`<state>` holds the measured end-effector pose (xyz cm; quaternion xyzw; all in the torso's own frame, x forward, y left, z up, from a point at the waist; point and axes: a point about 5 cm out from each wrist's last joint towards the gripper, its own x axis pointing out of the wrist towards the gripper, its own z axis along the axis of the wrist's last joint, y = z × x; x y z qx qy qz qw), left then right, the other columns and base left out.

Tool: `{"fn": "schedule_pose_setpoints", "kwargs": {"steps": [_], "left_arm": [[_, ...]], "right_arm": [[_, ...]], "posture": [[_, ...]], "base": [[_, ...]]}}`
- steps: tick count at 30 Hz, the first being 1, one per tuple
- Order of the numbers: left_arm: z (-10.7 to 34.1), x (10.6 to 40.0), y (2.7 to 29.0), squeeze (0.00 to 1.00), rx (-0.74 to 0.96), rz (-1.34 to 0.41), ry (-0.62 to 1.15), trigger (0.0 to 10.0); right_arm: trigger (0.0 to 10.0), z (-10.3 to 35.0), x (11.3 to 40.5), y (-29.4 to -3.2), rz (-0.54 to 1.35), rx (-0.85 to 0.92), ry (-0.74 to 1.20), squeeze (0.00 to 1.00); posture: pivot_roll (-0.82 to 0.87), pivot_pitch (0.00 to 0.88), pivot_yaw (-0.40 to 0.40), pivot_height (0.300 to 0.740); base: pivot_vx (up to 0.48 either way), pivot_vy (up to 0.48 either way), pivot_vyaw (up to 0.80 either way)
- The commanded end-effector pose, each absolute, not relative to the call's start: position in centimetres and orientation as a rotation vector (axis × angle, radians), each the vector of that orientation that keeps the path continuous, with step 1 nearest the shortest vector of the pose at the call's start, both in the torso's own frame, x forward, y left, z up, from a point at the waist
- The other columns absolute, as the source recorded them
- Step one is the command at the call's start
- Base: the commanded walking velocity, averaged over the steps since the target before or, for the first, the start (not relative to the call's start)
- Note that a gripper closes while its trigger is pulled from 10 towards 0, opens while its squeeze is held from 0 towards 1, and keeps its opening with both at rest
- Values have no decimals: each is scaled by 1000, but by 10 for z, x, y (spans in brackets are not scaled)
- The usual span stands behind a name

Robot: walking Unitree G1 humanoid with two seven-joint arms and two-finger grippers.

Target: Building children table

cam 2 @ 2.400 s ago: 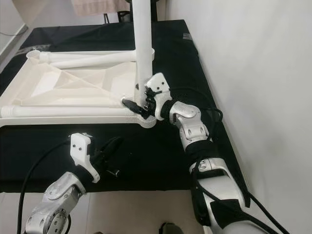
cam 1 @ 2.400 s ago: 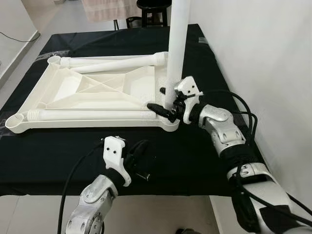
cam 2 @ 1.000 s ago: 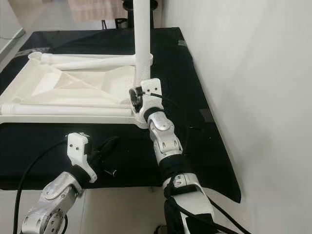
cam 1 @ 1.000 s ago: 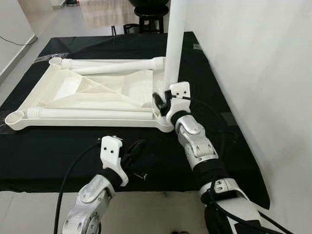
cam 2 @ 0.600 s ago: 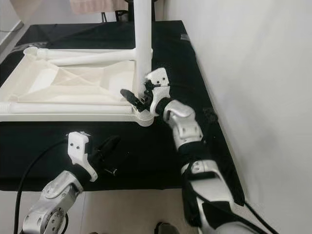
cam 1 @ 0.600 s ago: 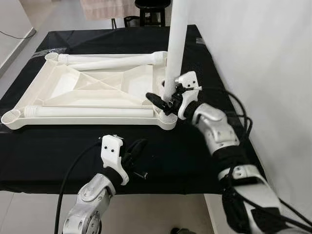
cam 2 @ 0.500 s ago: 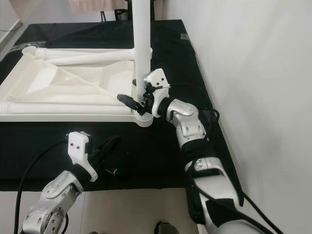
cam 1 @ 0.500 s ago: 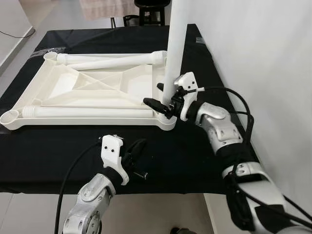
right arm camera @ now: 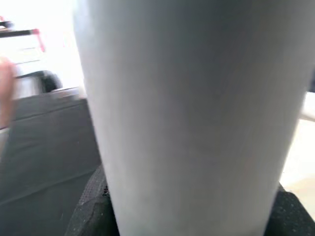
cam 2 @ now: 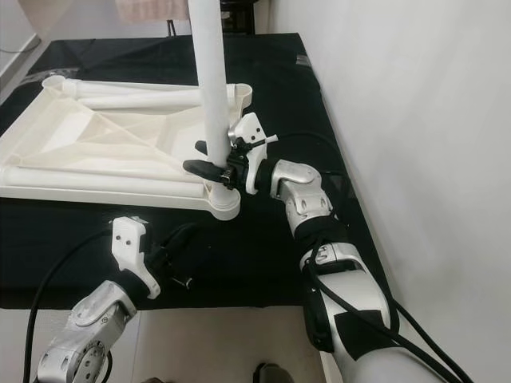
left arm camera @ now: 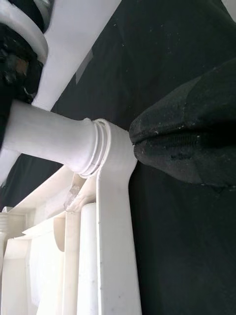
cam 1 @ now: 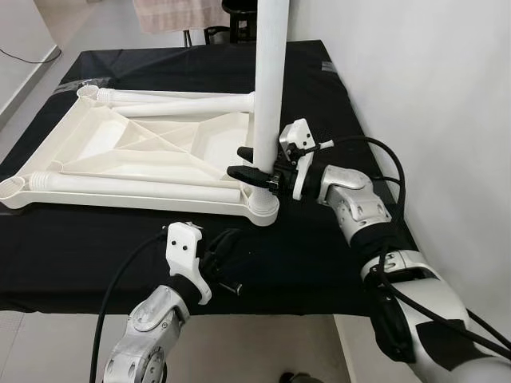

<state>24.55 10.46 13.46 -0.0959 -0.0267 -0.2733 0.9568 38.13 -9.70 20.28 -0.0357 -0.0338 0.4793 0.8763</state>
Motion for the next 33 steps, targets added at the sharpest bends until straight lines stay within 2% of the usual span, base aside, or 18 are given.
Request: {"fn": "schedule_pose_setpoints", "kwargs": {"steps": [1, 2, 3, 5, 6, 8, 10, 18, 19, 20, 22, 23, 24, 25, 26, 28, 30, 33], "left_arm": [[131, 243, 105, 0, -192, -547, -45, 10000], [131, 243, 105, 0, -192, -547, -45, 10000], [131, 243, 106, 0, -192, -547, -45, 10000], [131, 242, 107, 0, -191, -546, -44, 10000], [131, 242, 107, 0, -191, -546, -44, 10000], [130, 243, 108, 0, -187, -545, -41, 10000], [128, 244, 107, 0, -188, -548, -35, 10000], [128, 244, 107, 0, -182, -543, -36, 10000], [128, 244, 107, 0, -182, -542, -36, 10000], [128, 244, 107, 0, -182, -542, -36, 10000], [128, 244, 107, 0, -184, -542, -36, 10000], [128, 244, 107, 0, -185, -543, -36, 10000], [128, 244, 107, 0, -185, -545, -35, 10000], [128, 244, 107, 0, -185, -545, -35, 10000], [128, 244, 107, 0, -186, -545, -35, 10000], [128, 244, 107, 0, -188, -546, -37, 10000], [128, 244, 107, 0, -189, -547, -38, 10000], [129, 243, 105, 0, -190, -545, -42, 10000]], "right_arm": [[0, 180, 382, -103, 845, -59, 24, 0], [0, 180, 382, -103, 845, -59, 24, 0], [0, 168, 386, -111, 587, -85, 69, 0], [0, 139, 364, -110, 244, -12, 112, 0], [0, 139, 364, -110, 244, -12, 112, 0], [0, 131, 347, -91, 206, -20, 107, 0], [0, 134, 352, -79, 229, -41, 93, 0], [0, 141, 363, -75, 194, -50, 93, 0], [10000, 149, 364, -71, 238, -23, 74, 1000], [10000, 149, 364, -71, 238, -23, 74, 1000], [10000, 164, 366, -63, 354, 21, 22, 1000], [10000, 176, 365, -58, 452, 42, -29, 949], [10000, 184, 363, -55, 528, 50, -65, 482], [10000, 184, 363, -55, 528, 50, -65, 482], [10000, 193, 361, -52, 624, 66, -94, 0], [10000, 202, 361, -51, 762, 66, -118, 0], [10000, 203, 362, -52, 796, 62, -122, 0], [10000, 200, 367, -62, 882, -54, -93, 0]], "posture": [[62, 152, -20, 740], [62, 152, -20, 740], [69, 154, -19, 740], [63, 151, -15, 740], [63, 151, -15, 740], [60, 135, 0, 740], [84, 119, -17, 740], [83, 113, -12, 740], [87, 111, -12, 740], [87, 111, -12, 740], [86, 113, -8, 740], [87, 114, -9, 740], [87, 114, -9, 740], [87, 114, -9, 740], [82, 118, -9, 740], [81, 121, -11, 740], [81, 121, -11, 740], [85, 123, -19, 740]], "base": [[0, 0, 0], [0, 0, 0], [0, 0, 0], [0, 0, 0], [0, 0, 0], [0, 0, 0], [0, 0, 0], [0, 0, 0], [0, 0, 0], [0, 0, 0], [0, 0, 0], [0, 0, 0], [0, 0, 0], [0, 0, 0], [0, 0, 0], [0, 0, 0], [0, 0, 0], [0, 0, 0]]}}
